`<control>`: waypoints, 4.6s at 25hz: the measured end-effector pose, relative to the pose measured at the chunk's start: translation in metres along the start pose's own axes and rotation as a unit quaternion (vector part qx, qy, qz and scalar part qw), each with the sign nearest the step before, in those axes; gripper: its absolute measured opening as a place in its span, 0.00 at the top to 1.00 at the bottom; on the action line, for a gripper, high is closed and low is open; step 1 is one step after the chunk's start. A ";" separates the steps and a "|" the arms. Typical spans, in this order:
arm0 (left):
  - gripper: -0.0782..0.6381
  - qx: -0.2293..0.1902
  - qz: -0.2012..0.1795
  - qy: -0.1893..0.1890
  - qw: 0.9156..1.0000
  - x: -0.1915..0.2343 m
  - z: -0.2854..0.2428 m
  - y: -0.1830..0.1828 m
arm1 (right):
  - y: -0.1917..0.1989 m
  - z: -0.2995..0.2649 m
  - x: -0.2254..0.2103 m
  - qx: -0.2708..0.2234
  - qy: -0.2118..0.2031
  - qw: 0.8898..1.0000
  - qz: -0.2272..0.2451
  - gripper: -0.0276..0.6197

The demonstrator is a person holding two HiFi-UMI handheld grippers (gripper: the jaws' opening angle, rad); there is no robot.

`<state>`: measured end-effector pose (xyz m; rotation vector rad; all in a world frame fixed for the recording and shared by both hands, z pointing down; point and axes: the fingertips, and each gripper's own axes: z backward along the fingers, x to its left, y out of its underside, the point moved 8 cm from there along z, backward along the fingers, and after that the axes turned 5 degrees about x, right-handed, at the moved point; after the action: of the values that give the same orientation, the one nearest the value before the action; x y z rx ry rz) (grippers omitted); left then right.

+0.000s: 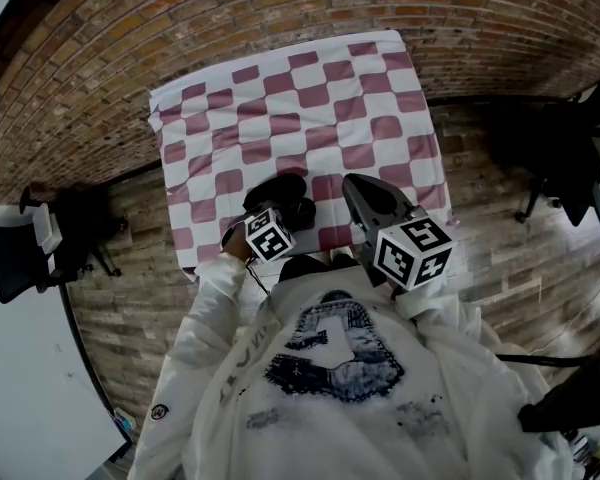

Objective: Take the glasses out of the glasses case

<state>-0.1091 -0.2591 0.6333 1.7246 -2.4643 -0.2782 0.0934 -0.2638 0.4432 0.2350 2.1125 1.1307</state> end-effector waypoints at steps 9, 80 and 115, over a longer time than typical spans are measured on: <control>0.76 -0.003 0.004 -0.007 1.000 -0.003 -0.005 -0.002 | -0.001 0.000 0.001 0.001 0.000 1.000 0.001 0.94; 0.84 -0.190 0.136 -0.126 0.964 -0.043 0.120 0.041 | 0.056 0.036 0.101 -0.008 -0.006 1.000 0.025 0.94; 0.84 -0.404 0.229 -0.234 0.854 -0.243 0.291 0.149 | 0.151 0.135 0.263 -0.075 0.012 0.992 0.099 0.94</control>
<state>-0.2216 0.0427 0.3830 0.7471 -2.3573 -1.5458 -0.0321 0.0369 0.3799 0.3675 2.0481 1.4083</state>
